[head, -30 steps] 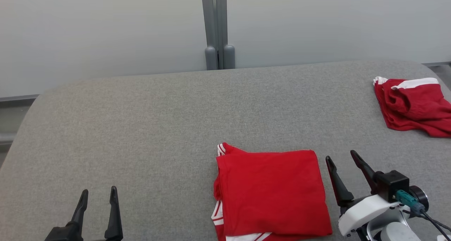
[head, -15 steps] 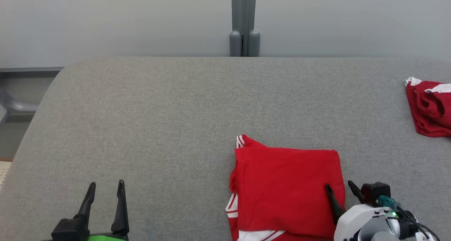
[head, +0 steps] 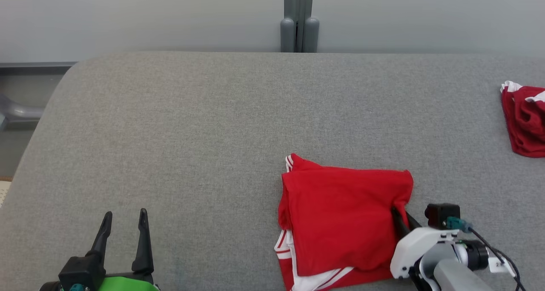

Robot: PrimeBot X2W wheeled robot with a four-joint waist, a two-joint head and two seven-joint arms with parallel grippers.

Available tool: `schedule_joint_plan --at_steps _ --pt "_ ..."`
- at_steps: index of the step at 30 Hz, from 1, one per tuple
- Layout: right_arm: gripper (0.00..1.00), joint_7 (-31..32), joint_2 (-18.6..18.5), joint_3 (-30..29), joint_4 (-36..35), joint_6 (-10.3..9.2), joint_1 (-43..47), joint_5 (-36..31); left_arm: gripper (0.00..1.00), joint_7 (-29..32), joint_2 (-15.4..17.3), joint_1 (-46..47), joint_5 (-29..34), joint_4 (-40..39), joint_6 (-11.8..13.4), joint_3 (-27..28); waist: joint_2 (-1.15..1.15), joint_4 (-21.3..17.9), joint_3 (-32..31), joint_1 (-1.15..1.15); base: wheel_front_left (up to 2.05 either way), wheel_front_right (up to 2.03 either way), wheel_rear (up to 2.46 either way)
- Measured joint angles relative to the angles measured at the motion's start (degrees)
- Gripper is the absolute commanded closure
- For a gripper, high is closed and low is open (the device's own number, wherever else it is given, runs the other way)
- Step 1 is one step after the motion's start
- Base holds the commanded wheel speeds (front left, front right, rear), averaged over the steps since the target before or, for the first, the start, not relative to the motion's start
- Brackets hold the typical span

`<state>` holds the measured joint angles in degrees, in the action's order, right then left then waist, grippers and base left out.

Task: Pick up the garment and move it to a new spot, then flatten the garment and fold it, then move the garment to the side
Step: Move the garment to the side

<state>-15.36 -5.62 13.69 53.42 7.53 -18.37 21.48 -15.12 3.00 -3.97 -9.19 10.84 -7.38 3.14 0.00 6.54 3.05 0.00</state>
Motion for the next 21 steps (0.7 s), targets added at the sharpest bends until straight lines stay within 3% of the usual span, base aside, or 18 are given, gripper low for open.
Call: schedule_joint_plan --at_steps 10,21 --pt "1.0 0.79 -8.18 7.02 -0.53 0.0 -16.81 -0.12 0.0 0.0 -0.11 3.91 -0.02 -1.75 0.0 -0.83 0.0 -1.97 5.41 0.0 0.0 0.0 0.0" --pt "1.0 2.76 -25.01 12.91 -2.16 0.01 -32.81 5.3 0.0 0.0 -0.18 10.65 0.52 -4.27 0.33 -1.98 0.0 -6.47 15.25 0.01 0.0 0.0 0.0"
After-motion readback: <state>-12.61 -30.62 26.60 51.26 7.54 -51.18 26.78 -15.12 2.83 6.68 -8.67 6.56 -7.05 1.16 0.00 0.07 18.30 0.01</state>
